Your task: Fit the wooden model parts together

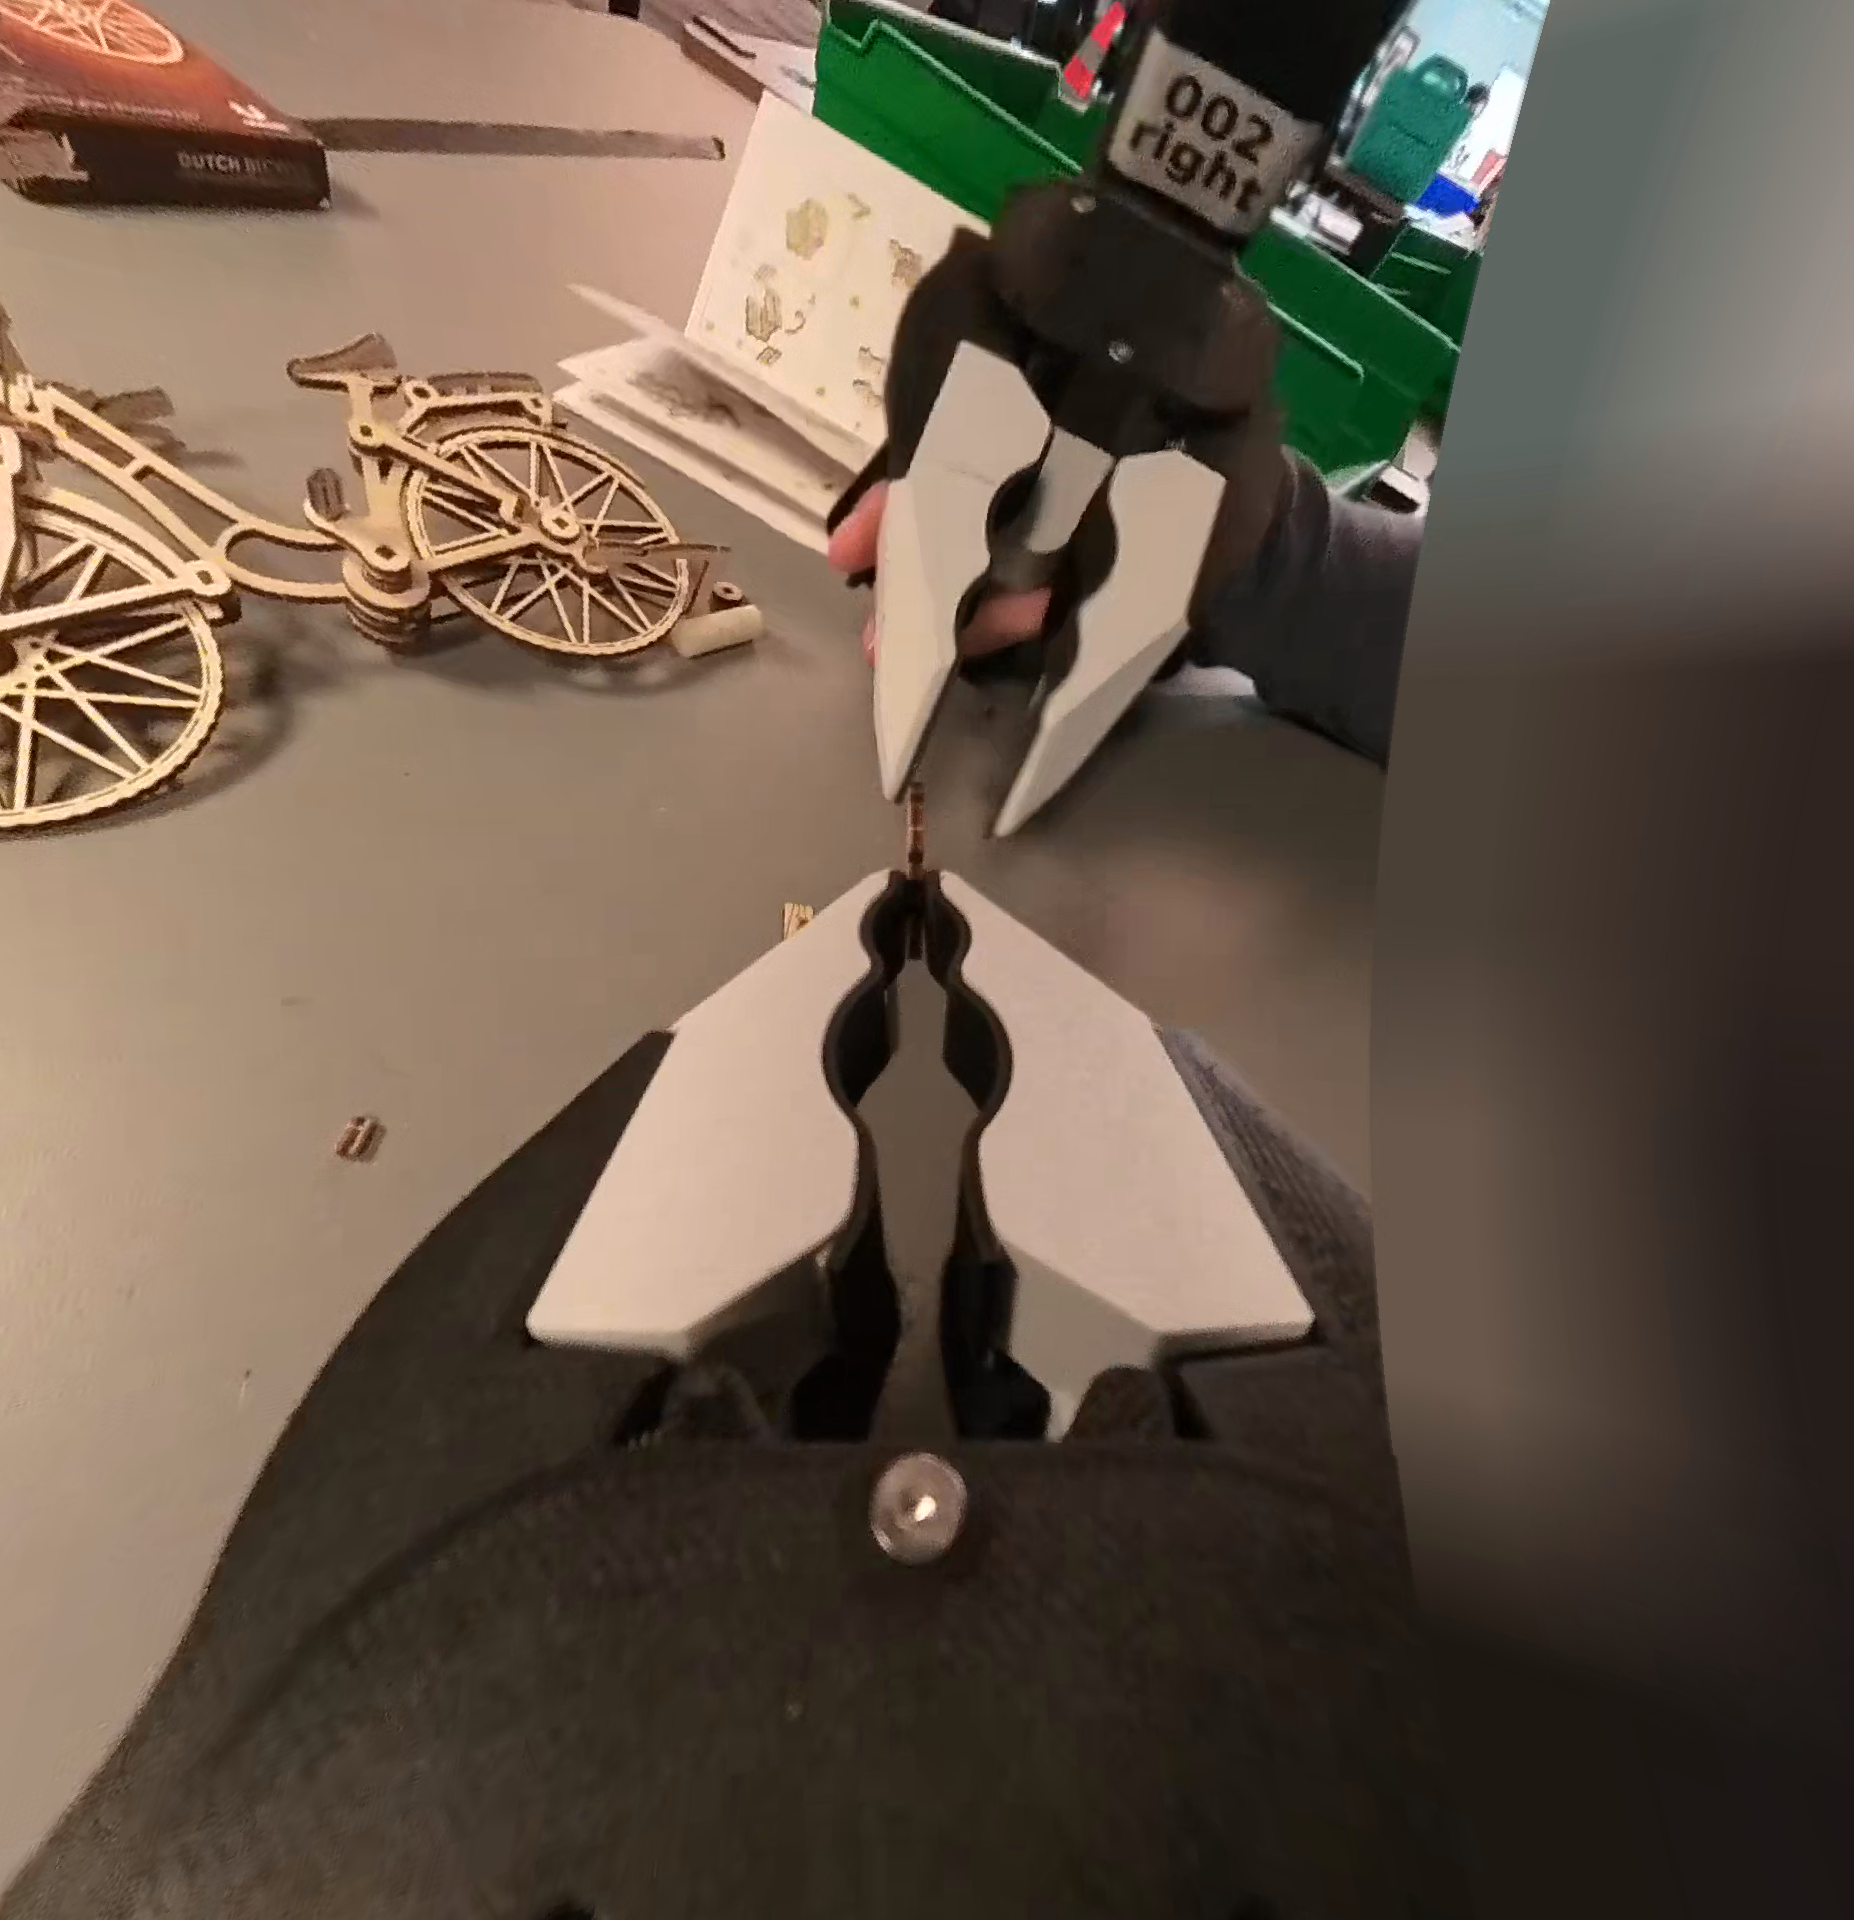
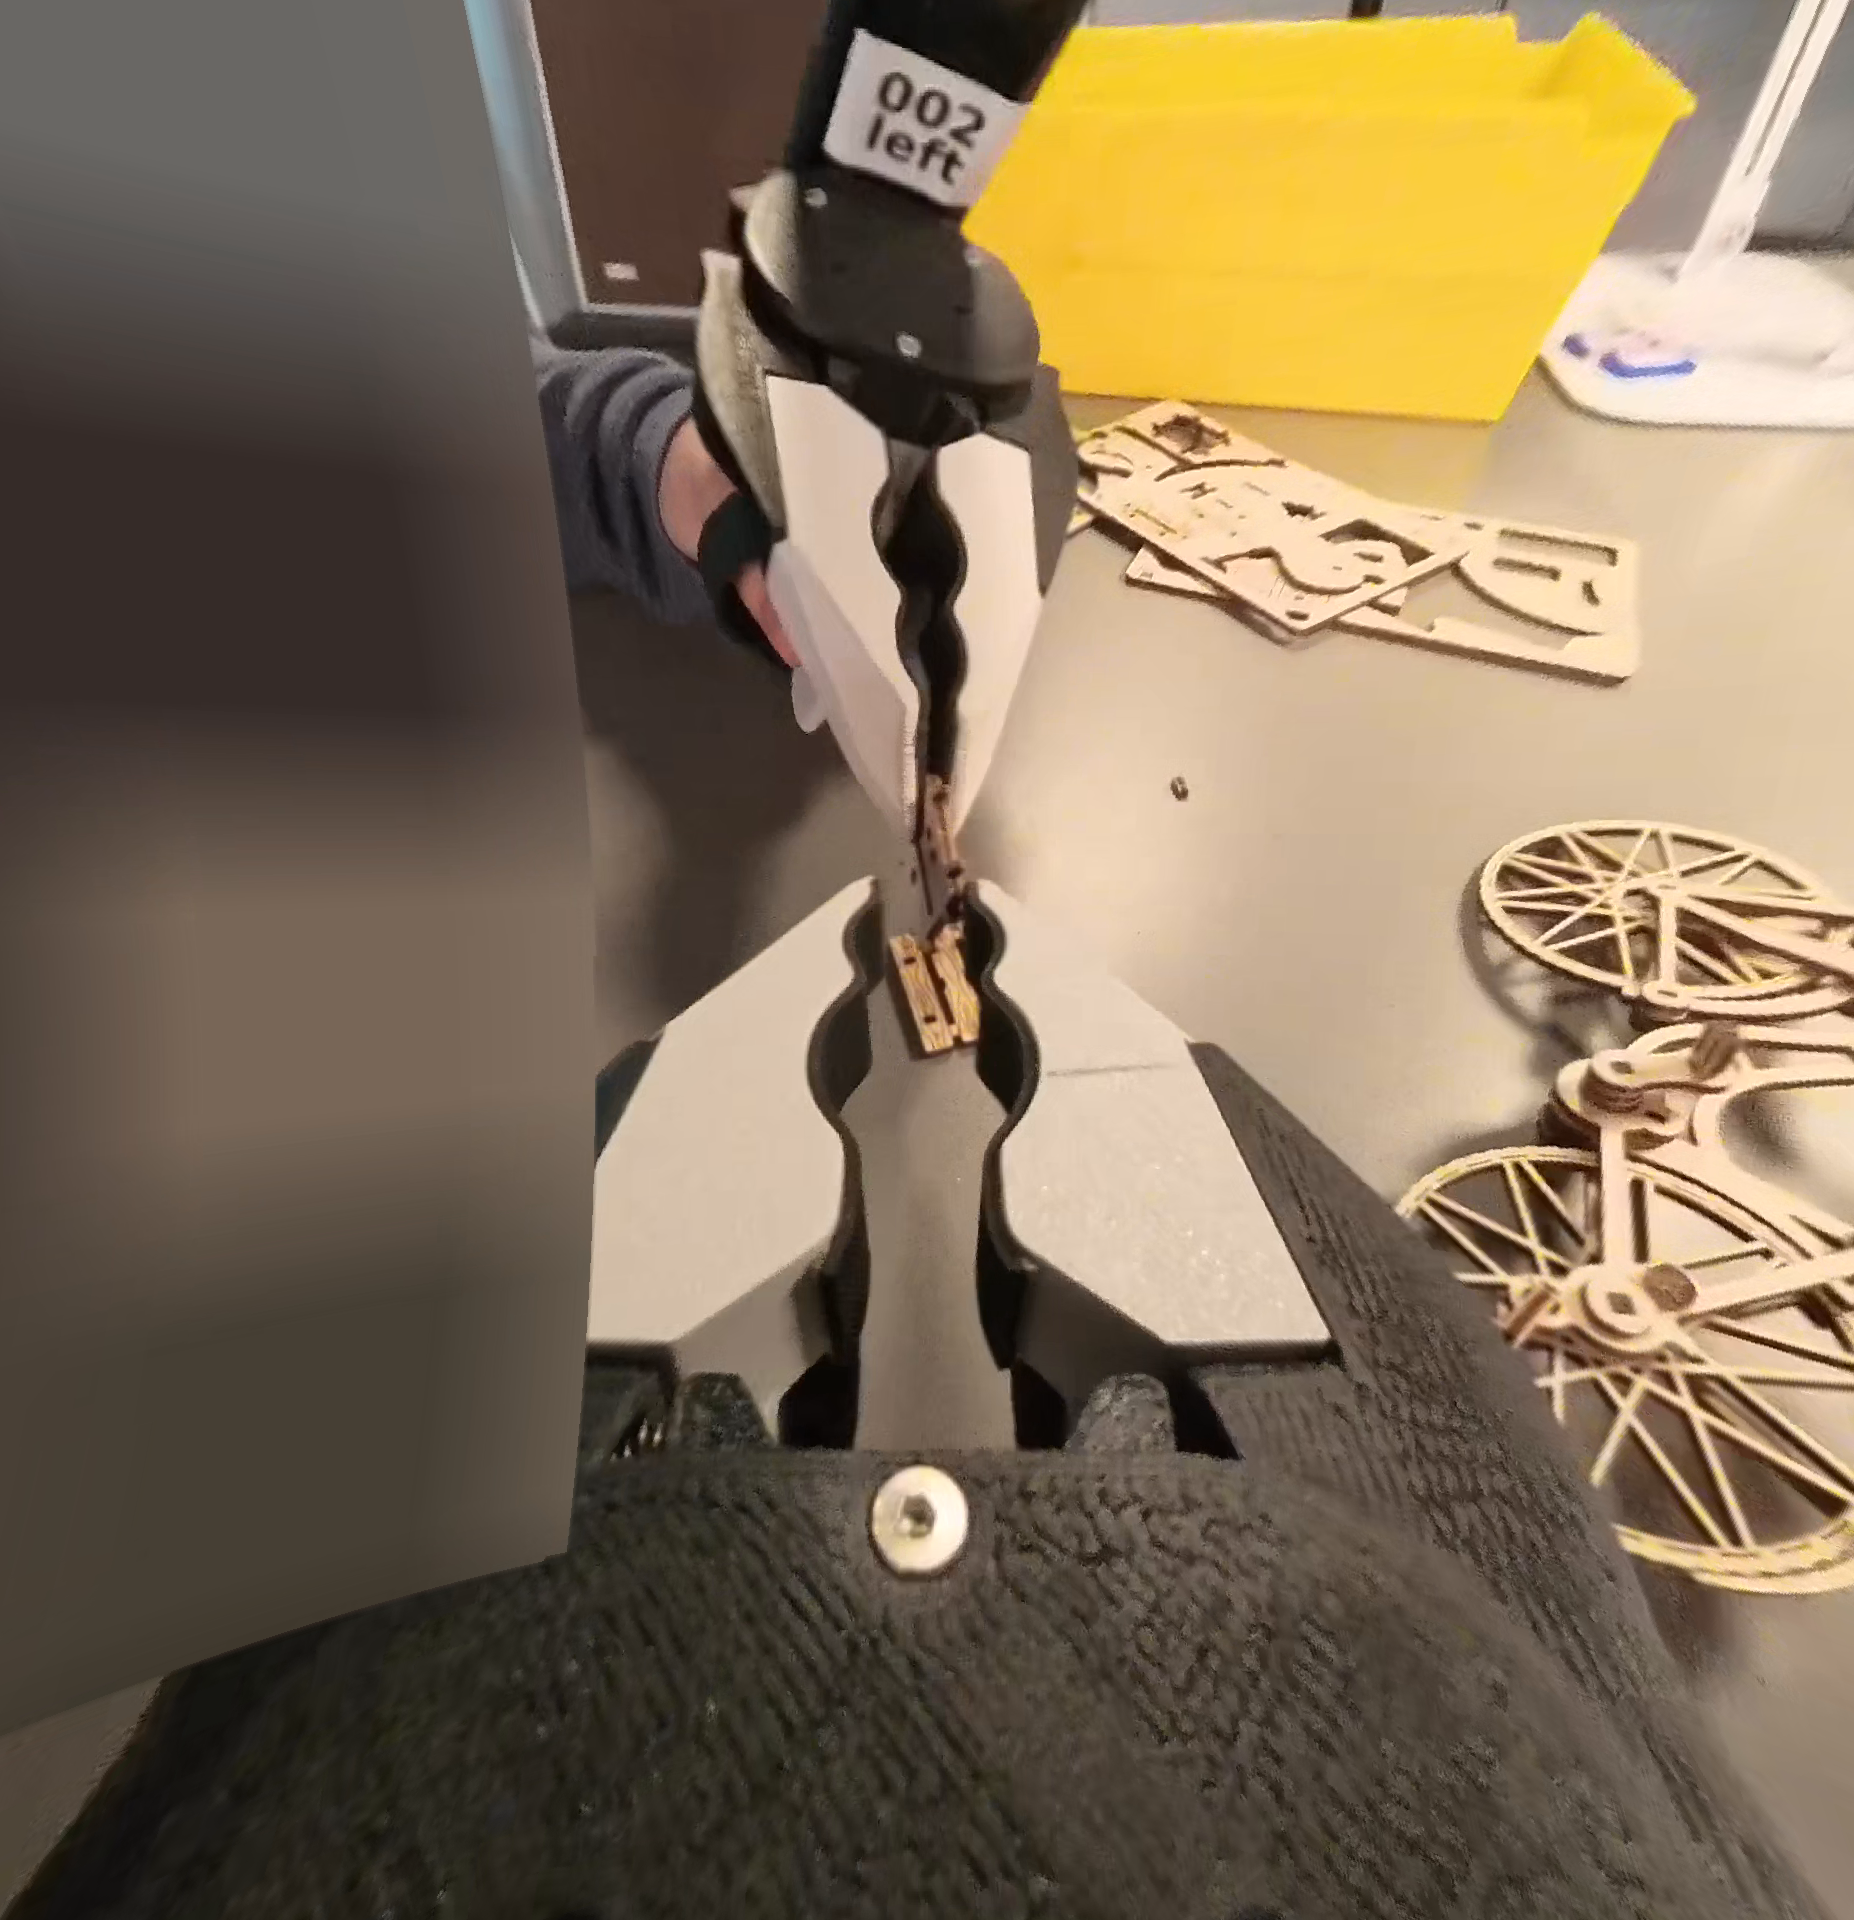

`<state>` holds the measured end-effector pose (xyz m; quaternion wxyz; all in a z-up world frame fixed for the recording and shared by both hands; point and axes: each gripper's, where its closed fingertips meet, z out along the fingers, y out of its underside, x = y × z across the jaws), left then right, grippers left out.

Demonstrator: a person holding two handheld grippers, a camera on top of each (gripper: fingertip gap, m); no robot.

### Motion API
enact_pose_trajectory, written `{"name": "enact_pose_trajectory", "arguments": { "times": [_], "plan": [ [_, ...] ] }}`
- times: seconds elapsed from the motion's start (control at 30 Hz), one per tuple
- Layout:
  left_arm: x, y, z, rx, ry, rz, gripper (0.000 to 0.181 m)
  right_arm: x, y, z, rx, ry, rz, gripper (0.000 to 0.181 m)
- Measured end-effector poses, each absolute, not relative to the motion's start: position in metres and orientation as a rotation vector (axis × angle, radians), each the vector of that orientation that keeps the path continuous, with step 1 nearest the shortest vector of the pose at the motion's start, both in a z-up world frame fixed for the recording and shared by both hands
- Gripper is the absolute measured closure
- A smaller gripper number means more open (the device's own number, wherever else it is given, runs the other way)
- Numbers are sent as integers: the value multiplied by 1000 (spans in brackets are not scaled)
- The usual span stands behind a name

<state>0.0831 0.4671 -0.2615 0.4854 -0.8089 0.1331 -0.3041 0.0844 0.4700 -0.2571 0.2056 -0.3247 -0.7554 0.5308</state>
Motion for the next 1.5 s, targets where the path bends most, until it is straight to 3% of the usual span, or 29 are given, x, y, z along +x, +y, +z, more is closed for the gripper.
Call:
{"name": "enact_pose_trajectory", "arguments": {
  "times": [0.07,0.27,0.43,1.5],
  "plan": [
    [84,468,-262,-1974,324,-727,181,82,474,-258,-944,-2128,1523,175],
    [81,472,-266,-1997,286,-694,180,75,474,-271,-936,-2238,1454,171],
    [84,472,-269,-2017,305,-674,180,80,470,-272,-906,-2305,1506,181],
    [86,465,-295,-2181,398,-520,180,83,466,-294,-767,-2504,1336,180]
  ]
}}
